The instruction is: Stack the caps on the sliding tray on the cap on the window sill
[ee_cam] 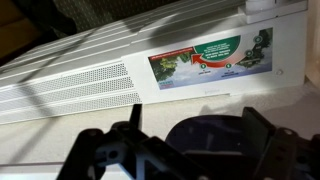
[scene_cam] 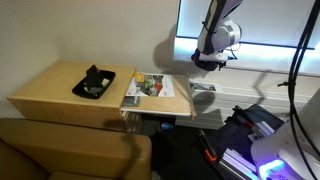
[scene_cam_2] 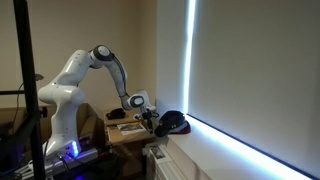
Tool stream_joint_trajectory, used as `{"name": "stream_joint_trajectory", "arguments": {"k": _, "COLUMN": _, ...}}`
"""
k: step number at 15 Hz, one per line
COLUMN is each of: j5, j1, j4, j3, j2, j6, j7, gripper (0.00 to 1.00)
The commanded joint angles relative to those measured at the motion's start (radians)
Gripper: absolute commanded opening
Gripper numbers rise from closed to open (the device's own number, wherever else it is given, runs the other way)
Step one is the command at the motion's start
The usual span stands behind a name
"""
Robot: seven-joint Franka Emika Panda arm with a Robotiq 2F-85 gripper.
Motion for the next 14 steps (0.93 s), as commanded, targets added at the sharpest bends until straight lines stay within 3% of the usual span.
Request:
{"name": "stream_joint_trajectory", "arguments": {"k": 1, "j5": 0.004, "j1": -0.002, "j4": 0.003, "j3": 0.001, "j2": 0.002, "j6": 0.000, "j7": -0.003, "gripper": 1.00}}
{"name": "stream_joint_trajectory", "arguments": {"k": 4, "j5": 0.012, "j1": -0.018, "j4": 0.028, "j3": 0.013, "j2": 0.030, "j6": -0.075, "j7": 0.011, "gripper": 1.00}}
{"name": "stream_joint_trajectory", "arguments": {"k": 11, "j5": -0.004, "j1": -0.012, "j4": 0.009, "j3": 0.004, "j2": 0.026, "j6": -0.054, "j7": 0.026, "gripper": 1.00}}
{"name": "stream_joint_trajectory", "arguments": {"k": 14, "j5": 0.001, "j1": -0.022, "j4": 0.020, "j3": 0.016, "j2": 0.032, "j6": -0.097, "j7": 0.028, "gripper": 1.00}}
